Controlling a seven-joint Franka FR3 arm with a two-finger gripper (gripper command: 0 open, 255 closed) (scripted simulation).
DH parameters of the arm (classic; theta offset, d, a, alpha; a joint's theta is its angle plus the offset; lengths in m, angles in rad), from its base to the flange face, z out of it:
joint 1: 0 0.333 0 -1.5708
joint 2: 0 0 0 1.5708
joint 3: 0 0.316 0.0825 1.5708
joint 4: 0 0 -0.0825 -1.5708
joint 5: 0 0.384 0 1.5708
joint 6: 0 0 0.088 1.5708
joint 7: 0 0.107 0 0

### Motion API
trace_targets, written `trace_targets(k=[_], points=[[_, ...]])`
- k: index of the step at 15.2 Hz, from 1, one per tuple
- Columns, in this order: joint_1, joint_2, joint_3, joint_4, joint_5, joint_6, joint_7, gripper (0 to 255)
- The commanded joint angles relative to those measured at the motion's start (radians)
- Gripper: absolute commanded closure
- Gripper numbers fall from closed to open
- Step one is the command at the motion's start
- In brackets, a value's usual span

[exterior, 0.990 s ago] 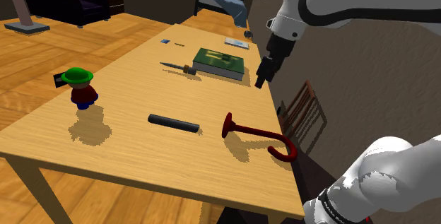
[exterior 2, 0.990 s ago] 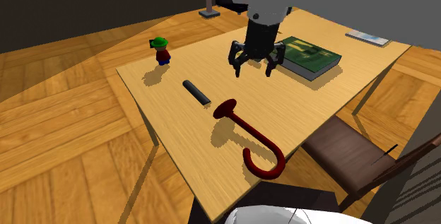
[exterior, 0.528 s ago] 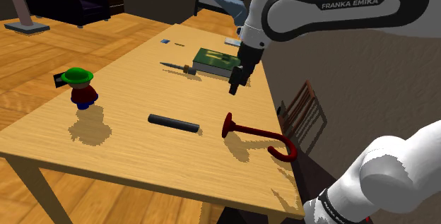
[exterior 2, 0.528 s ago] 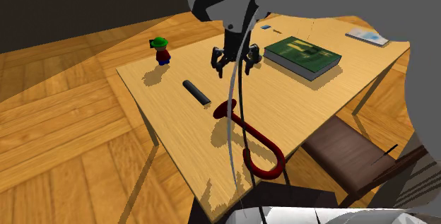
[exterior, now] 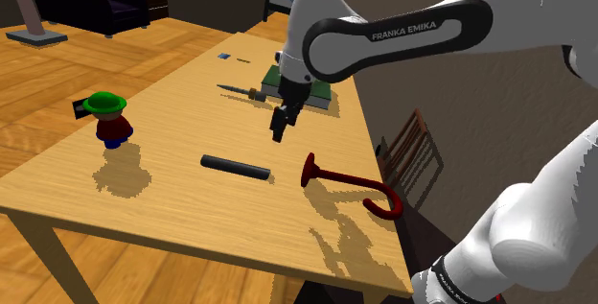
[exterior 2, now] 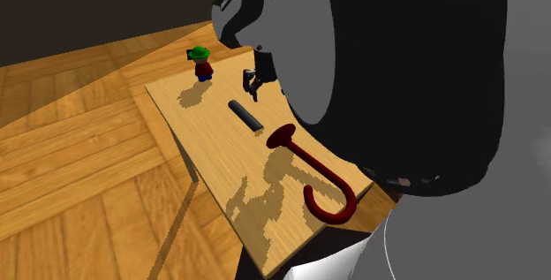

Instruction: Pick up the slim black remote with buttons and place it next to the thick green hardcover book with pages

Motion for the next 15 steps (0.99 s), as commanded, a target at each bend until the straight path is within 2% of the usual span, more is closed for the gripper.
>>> trace_targets(k=[1, 11, 15], points=[[0.017, 0.067, 0.018, 0.041, -0.035, 0.024, 0.015, 0], [0.142, 0.425, 0.047, 0.333, -0.233, 0.060, 0.074, 0], [0.146, 0.447, 0.040, 0.323, -0.244, 0.092, 0.080, 0]])
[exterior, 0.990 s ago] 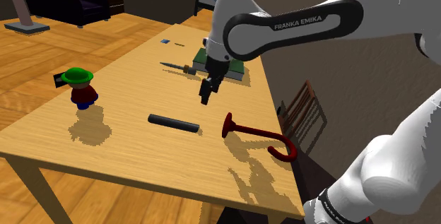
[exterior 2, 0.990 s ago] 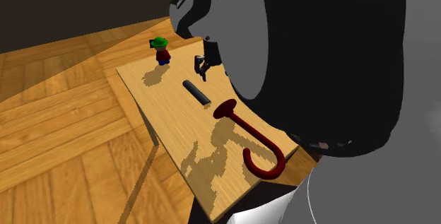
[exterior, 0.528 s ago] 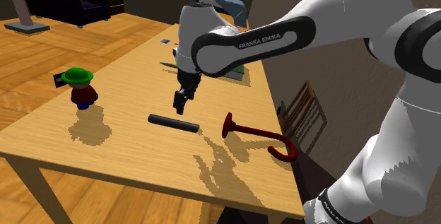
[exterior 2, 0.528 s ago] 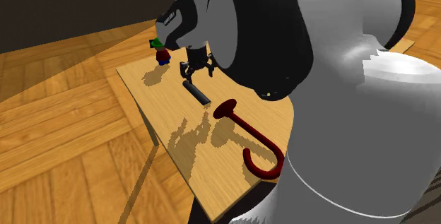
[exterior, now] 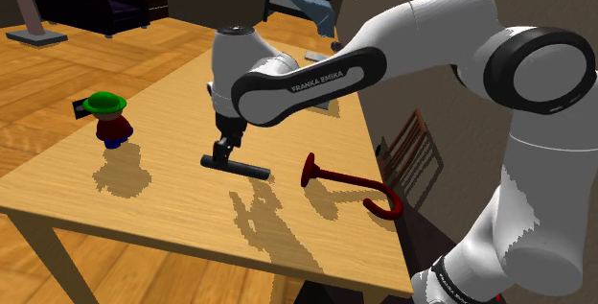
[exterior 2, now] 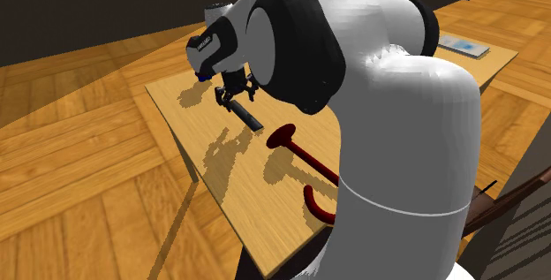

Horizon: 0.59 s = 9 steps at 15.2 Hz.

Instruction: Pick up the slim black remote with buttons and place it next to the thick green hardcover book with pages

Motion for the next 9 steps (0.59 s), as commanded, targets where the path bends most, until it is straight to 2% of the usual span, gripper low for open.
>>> trace_targets(k=[1, 4, 9], points=[[0.002, 0.016, -0.004, -0.005, -0.008, 0.020, 0.004, 0], [0.004, 0.041, -0.011, -0.017, -0.020, 0.056, 0.012, 0], [0.004, 0.041, -0.011, -0.017, -0.020, 0.056, 0.012, 0]])
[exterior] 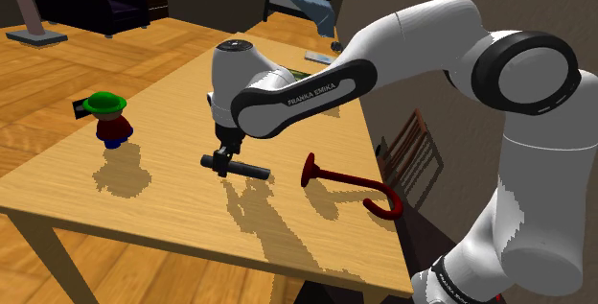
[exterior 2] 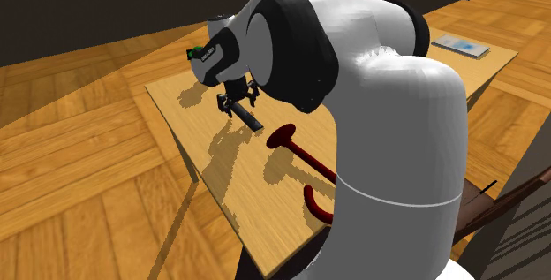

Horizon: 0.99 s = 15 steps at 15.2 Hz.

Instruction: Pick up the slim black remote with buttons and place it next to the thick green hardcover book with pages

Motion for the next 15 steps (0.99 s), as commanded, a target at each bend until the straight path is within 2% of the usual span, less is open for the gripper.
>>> trace_targets(k=[1, 3, 4, 15], points=[[0.000, 0.000, 0.000, 0.000, 0.000, 0.001, 0.000, 0], [0.000, 0.000, 0.000, 0.000, 0.000, 0.001, 0.000, 0], [0.000, 0.000, 0.000, 0.000, 0.000, 0.001, 0.000, 255], [-0.002, -0.014, 0.004, 0.007, 0.007, -0.020, -0.005, 255]])
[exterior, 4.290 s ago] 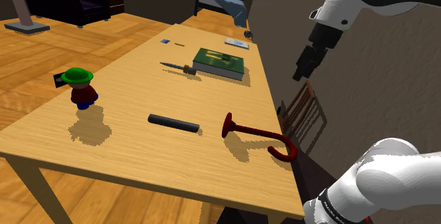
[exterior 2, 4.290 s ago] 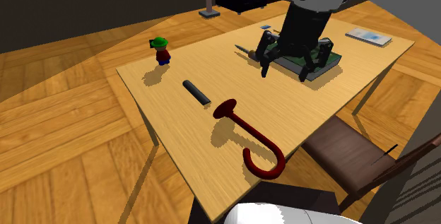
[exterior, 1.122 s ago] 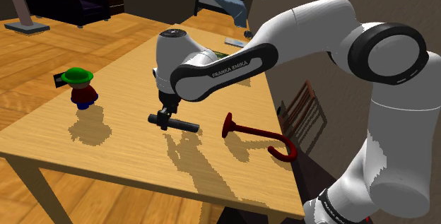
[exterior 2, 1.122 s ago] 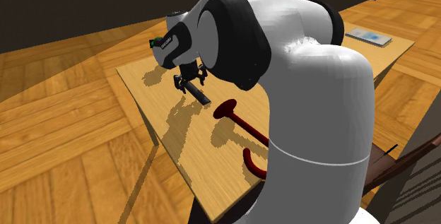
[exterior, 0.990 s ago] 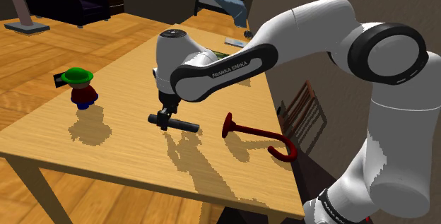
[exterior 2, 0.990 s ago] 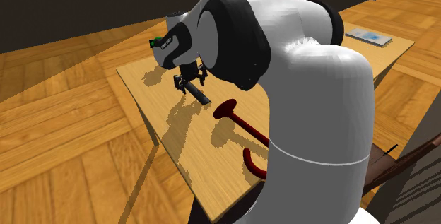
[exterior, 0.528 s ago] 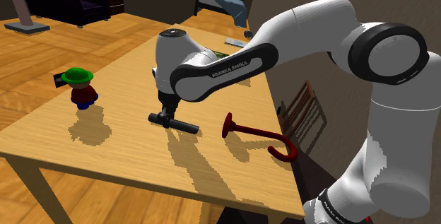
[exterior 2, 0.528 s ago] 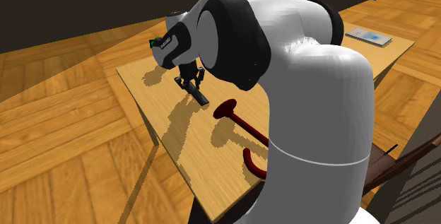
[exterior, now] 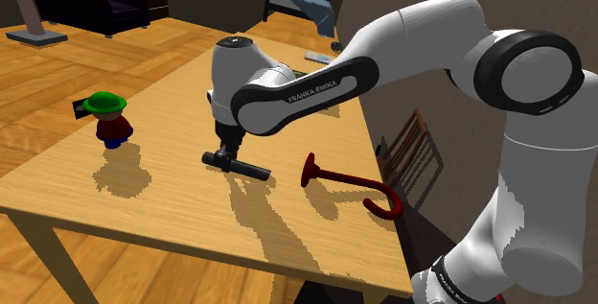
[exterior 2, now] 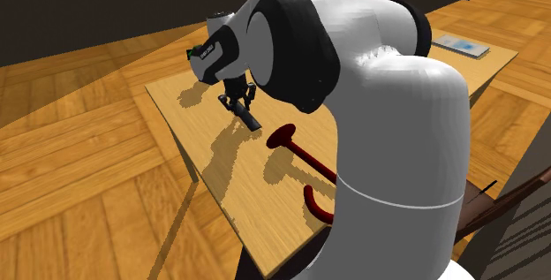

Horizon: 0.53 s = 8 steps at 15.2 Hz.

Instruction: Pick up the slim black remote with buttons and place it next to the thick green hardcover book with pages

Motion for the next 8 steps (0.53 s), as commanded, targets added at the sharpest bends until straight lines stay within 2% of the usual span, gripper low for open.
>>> trace_targets(k=[1, 8], points=[[-0.002, -0.012, 0.003, 0.007, 0.006, -0.018, -0.005, 255], [-0.007, -0.054, 0.013, 0.042, 0.028, -0.093, -0.023, 255]])
